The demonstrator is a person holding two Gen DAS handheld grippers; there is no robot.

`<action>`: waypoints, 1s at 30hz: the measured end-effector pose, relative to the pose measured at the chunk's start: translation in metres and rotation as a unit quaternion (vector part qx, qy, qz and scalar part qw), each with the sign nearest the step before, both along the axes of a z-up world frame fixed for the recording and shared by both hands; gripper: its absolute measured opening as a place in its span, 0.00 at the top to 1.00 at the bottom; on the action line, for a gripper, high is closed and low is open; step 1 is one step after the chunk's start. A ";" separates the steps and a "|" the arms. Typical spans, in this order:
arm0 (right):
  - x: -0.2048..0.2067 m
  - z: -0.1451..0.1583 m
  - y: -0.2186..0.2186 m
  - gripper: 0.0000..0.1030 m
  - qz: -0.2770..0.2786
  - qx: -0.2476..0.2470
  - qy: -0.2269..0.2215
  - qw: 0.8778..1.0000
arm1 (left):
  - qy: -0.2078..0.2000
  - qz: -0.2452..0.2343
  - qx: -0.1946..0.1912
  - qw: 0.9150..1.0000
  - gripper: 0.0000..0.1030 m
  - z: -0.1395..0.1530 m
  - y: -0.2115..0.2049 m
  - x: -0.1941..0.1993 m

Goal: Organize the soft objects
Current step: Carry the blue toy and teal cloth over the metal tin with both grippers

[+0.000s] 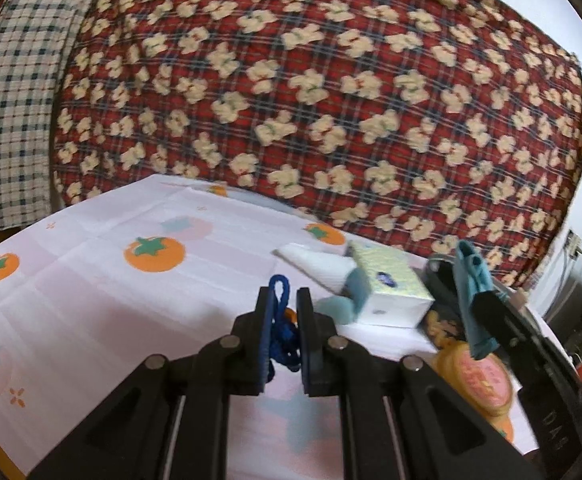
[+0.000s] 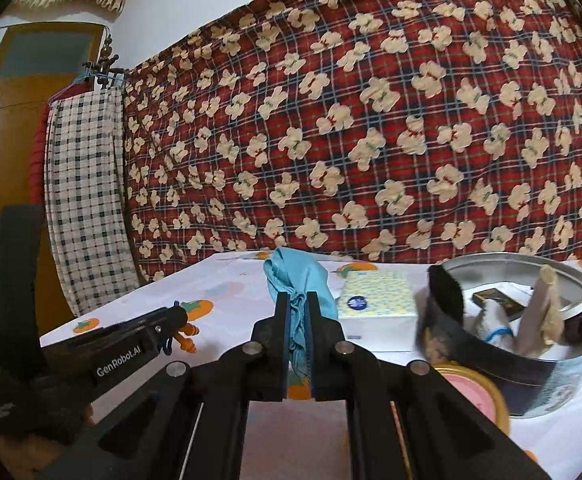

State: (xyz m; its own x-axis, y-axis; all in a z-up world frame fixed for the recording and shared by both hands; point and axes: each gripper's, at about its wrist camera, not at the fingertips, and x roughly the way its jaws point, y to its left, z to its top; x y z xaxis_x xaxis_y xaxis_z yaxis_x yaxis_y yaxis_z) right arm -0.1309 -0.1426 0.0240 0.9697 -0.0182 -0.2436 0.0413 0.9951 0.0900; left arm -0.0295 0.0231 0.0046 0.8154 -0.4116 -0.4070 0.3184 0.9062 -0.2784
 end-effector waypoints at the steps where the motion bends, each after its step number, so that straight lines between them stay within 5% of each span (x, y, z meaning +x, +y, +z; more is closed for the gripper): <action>1: -0.002 0.001 -0.002 0.93 -0.003 -0.001 -0.002 1.000 | -0.004 -0.006 -0.001 1.000 0.91 0.002 -0.003 -0.003; 17: -0.054 0.016 -0.022 0.93 -0.102 -0.088 -0.050 0.990 | -0.060 -0.102 -0.030 0.993 0.91 0.045 -0.042 -0.047; 30: -0.086 0.022 -0.081 0.93 -0.163 -0.053 -0.055 0.984 | -0.090 -0.169 -0.029 0.981 0.91 0.066 -0.088 -0.079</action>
State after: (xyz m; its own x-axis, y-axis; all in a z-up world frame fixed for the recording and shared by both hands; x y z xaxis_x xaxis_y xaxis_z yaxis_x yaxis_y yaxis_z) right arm -0.2172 -0.2241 0.0463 0.9289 -0.3513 -0.1172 0.3546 0.9350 0.0080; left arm -0.1089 -0.0650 0.0703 0.6848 -0.6890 -0.2375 0.6469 0.7247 -0.2373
